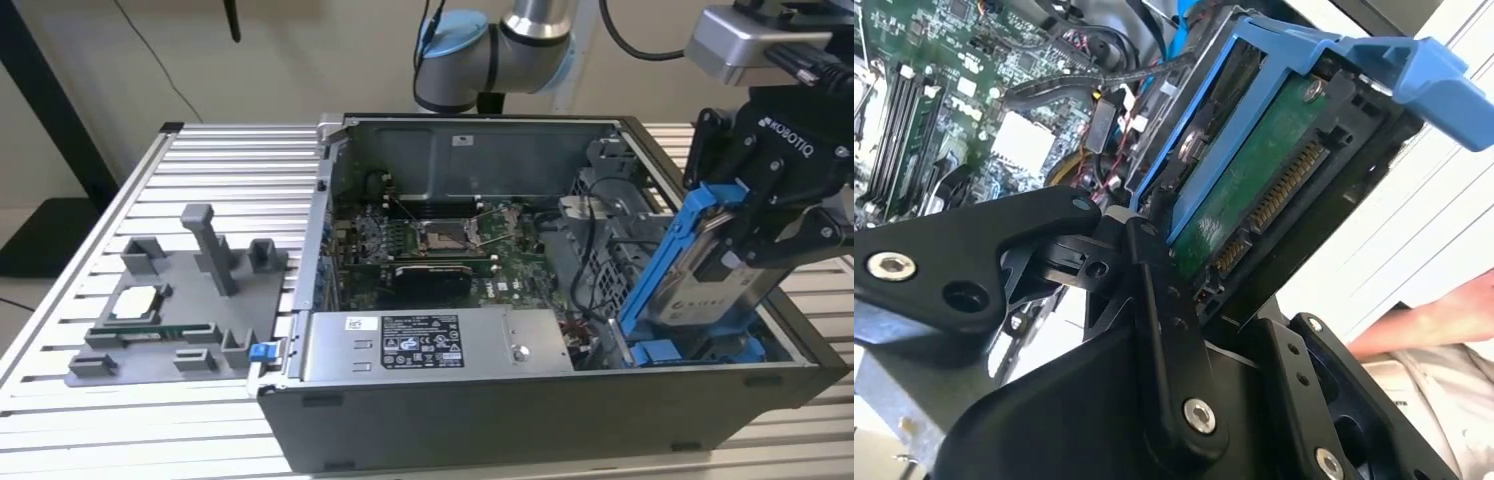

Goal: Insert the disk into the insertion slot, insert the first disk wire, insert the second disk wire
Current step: 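Insert the disk into the insertion slot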

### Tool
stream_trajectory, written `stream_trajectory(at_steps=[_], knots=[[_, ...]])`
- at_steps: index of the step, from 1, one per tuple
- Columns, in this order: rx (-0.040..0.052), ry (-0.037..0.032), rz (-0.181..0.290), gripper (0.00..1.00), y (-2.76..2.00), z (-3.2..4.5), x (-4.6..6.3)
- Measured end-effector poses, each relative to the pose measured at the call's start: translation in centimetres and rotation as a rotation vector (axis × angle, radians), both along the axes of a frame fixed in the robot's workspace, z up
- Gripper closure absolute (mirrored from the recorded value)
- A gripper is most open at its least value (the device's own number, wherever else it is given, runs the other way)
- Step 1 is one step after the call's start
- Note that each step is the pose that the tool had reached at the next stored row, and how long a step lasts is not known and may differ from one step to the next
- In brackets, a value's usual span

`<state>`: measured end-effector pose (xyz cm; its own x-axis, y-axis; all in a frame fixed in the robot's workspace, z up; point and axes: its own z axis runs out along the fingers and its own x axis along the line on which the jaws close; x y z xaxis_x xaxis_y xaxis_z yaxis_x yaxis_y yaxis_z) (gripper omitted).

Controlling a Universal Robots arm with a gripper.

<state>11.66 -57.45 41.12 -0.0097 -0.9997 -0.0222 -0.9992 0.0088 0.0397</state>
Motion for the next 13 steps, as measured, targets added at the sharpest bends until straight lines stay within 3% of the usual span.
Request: stream_trajectory(at_steps=[13], knots=[[0.0014, 0.0, 0.0, 1.0, 0.05, -2.35, 0.0]])
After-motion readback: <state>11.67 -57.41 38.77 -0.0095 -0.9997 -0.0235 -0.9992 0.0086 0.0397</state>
